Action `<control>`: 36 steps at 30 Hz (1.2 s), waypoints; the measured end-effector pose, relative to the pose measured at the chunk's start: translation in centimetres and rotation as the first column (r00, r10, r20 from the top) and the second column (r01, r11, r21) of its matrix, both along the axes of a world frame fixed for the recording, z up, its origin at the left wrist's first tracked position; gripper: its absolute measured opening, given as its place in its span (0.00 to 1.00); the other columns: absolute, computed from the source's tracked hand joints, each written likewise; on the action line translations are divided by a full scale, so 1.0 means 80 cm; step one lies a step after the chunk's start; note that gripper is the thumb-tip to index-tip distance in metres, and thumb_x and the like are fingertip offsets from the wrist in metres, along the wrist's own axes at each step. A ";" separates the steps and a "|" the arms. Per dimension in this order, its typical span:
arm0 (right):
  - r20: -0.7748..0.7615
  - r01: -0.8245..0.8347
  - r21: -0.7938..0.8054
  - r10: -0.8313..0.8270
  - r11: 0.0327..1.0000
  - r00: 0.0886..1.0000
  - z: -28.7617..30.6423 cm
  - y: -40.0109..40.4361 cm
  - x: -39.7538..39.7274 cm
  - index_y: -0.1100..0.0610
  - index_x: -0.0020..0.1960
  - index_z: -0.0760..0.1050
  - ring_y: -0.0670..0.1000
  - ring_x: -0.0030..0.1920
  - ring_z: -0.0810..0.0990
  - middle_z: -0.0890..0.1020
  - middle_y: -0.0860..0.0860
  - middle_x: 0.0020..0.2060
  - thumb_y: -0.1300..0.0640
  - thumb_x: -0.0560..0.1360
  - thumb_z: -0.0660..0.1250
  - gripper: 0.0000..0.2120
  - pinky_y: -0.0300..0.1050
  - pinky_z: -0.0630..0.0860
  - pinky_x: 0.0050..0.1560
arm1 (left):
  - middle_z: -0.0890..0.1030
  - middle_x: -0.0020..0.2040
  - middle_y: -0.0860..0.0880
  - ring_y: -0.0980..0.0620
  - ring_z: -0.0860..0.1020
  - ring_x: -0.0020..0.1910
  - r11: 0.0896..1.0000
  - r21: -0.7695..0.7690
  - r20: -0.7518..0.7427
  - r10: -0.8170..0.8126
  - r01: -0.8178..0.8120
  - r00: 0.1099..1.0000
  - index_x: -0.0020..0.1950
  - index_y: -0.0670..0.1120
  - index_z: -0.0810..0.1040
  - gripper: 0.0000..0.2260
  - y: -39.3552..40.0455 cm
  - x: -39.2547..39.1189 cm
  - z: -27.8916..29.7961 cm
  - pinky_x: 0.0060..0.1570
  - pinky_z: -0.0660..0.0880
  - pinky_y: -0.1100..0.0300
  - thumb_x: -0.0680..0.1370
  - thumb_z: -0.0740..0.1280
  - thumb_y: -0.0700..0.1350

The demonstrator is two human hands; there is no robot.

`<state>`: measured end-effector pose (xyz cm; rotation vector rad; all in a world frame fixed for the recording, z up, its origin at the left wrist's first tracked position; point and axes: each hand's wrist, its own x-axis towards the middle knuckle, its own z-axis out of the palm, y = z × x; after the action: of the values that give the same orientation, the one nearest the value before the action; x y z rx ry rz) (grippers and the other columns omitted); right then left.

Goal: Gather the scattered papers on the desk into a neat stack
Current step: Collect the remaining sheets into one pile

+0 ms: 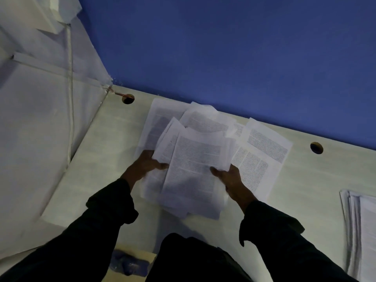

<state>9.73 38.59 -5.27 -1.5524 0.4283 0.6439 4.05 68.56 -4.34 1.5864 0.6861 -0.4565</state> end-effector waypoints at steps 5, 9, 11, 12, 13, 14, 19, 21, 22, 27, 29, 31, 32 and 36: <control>-0.047 0.034 0.038 -0.032 0.999 0.998 0.006 0.015 0.005 0.59 0.59 0.82 0.54 0.54 0.86 0.87 0.53 0.54 0.65 0.66 0.83 0.23 0.52 0.84 0.55 | 0.84 0.56 0.50 0.55 0.82 0.54 0.999 -0.038 0.082 0.034 -0.031 0.996 0.64 0.44 0.81 0.20 -0.035 0.009 -0.002 0.63 0.78 0.51 0.75 0.75 0.51; -0.031 0.029 0.031 -0.028 0.999 0.999 0.000 0.010 0.009 0.57 0.55 0.82 0.55 0.53 0.85 0.87 0.53 0.53 0.69 0.68 0.80 0.19 0.48 0.85 0.50 | 0.83 0.44 0.52 0.58 0.80 0.42 0.951 0.304 0.146 0.010 -0.055 0.989 0.49 0.47 0.82 0.12 -0.028 0.020 -0.004 0.46 0.76 0.61 0.75 0.75 0.54; -0.017 0.085 0.038 -0.085 0.996 0.996 -0.006 0.001 0.012 0.60 0.58 0.82 0.58 0.54 0.85 0.86 0.57 0.55 0.72 0.70 0.78 0.19 0.51 0.85 0.51 | 0.83 0.45 0.45 0.47 0.82 0.46 0.780 0.597 0.182 0.097 -0.188 0.979 0.46 0.43 0.80 0.15 -0.006 0.026 -0.012 0.47 0.75 0.56 0.74 0.77 0.54; -0.019 0.105 0.043 -0.105 0.994 0.994 -0.007 -0.002 0.013 0.62 0.60 0.81 0.59 0.55 0.85 0.86 0.58 0.56 0.73 0.70 0.76 0.20 0.55 0.84 0.53 | 0.82 0.51 0.41 0.42 0.80 0.53 0.715 0.672 0.149 0.126 -0.194 0.981 0.51 0.41 0.80 0.17 0.004 0.031 -0.014 0.52 0.74 0.53 0.74 0.76 0.53; -0.026 0.112 0.045 -0.111 0.993 0.993 -0.010 -0.004 0.015 0.64 0.62 0.80 0.61 0.56 0.85 0.85 0.60 0.57 0.73 0.71 0.75 0.21 0.57 0.83 0.56 | 0.78 0.59 0.38 0.38 0.76 0.60 0.686 0.712 0.064 0.149 -0.150 0.987 0.59 0.40 0.77 0.22 0.012 0.039 -0.013 0.57 0.73 0.49 0.74 0.76 0.54; -0.034 0.107 0.055 -0.105 0.993 0.994 -0.011 -0.004 0.015 0.65 0.64 0.80 0.61 0.56 0.84 0.85 0.60 0.57 0.74 0.71 0.75 0.21 0.58 0.83 0.57 | 0.73 0.64 0.36 0.36 0.72 0.65 0.683 0.723 -0.028 0.172 -0.099 0.985 0.66 0.39 0.73 0.29 0.018 0.049 -0.008 0.62 0.71 0.46 0.74 0.76 0.56; -0.093 -0.082 0.055 0.087 0.995 0.992 -0.013 0.000 0.019 0.58 0.54 0.83 0.57 0.52 0.86 0.86 0.61 0.57 0.73 0.72 0.75 0.15 0.50 0.85 0.52 | 0.65 0.77 0.37 0.39 0.67 0.74 0.874 0.468 -0.124 0.209 -0.128 0.970 0.79 0.35 0.59 0.50 0.021 0.106 0.006 0.72 0.67 0.50 0.70 0.74 0.66; -0.110 -0.108 0.047 0.113 0.993 0.988 -0.016 -0.002 0.021 0.61 0.56 0.83 0.61 0.57 0.85 0.86 0.61 0.57 0.73 0.71 0.75 0.15 0.54 0.83 0.58 | 0.70 0.75 0.39 0.40 0.71 0.72 0.902 0.418 -0.173 0.200 -0.112 0.964 0.77 0.36 0.65 0.56 0.013 0.115 0.006 0.70 0.70 0.49 0.62 0.73 0.74; -0.109 -0.094 0.042 0.098 0.995 0.989 -0.016 -0.003 0.021 0.62 0.58 0.83 0.62 0.59 0.85 0.86 0.61 0.57 0.73 0.71 0.76 0.16 0.55 0.83 0.58 | 0.70 0.74 0.38 0.40 0.71 0.71 0.885 0.458 -0.196 0.194 -0.085 0.961 0.75 0.37 0.68 0.57 0.008 0.116 0.002 0.69 0.70 0.47 0.60 0.72 0.76; -0.100 0.027 0.026 -0.024 0.999 0.995 -0.015 0.005 0.019 0.62 0.63 0.80 0.60 0.57 0.84 0.85 0.58 0.58 0.69 0.72 0.77 0.20 0.59 0.82 0.58 | 0.60 0.78 0.35 0.36 0.61 0.76 0.792 0.608 -0.229 0.105 0.058 0.968 0.78 0.38 0.60 0.50 -0.017 0.117 -0.003 0.73 0.62 0.43 0.69 0.73 0.68; -0.112 -0.003 0.034 0.007 0.999 0.994 -0.014 0.009 0.018 0.61 0.62 0.81 0.59 0.57 0.84 0.85 0.58 0.58 0.68 0.73 0.77 0.18 0.61 0.81 0.61 | 0.59 0.78 0.36 0.36 0.61 0.76 0.800 0.593 -0.201 0.036 0.092 0.979 0.80 0.37 0.52 0.54 -0.021 0.117 -0.003 0.74 0.61 0.44 0.70 0.74 0.67; -0.097 0.010 0.013 -0.009 1.000 0.995 -0.011 0.012 0.021 0.62 0.63 0.80 0.59 0.57 0.84 0.85 0.58 0.58 0.68 0.73 0.77 0.19 0.60 0.81 0.62 | 0.59 0.80 0.37 0.37 0.62 0.78 0.860 0.504 -0.198 0.021 0.083 0.980 0.81 0.37 0.49 0.55 -0.020 0.118 -0.006 0.76 0.63 0.46 0.70 0.76 0.65; -0.080 0.030 0.003 -0.030 1.000 0.996 -0.010 0.012 0.024 0.62 0.64 0.80 0.59 0.57 0.84 0.85 0.58 0.58 0.68 0.72 0.77 0.21 0.60 0.81 0.62 | 0.61 0.79 0.38 0.38 0.63 0.77 0.890 0.451 -0.190 0.015 0.073 0.982 0.81 0.37 0.51 0.55 -0.019 0.116 -0.008 0.75 0.64 0.47 0.69 0.77 0.63; -0.020 0.034 0.011 -0.034 0.999 0.999 -0.004 0.020 0.036 0.60 0.62 0.81 0.56 0.56 0.85 0.86 0.55 0.56 0.68 0.71 0.79 0.21 0.54 0.83 0.57 | 0.79 0.68 0.42 0.45 0.79 0.61 0.965 0.252 -0.110 -0.045 0.072 0.993 0.71 0.41 0.74 0.34 -0.024 0.110 -0.009 0.59 0.75 0.57 0.69 0.81 0.51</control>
<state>12.59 40.15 -5.57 -1.5264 0.4642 0.6351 12.82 66.61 -5.06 1.8400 0.8033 -0.5121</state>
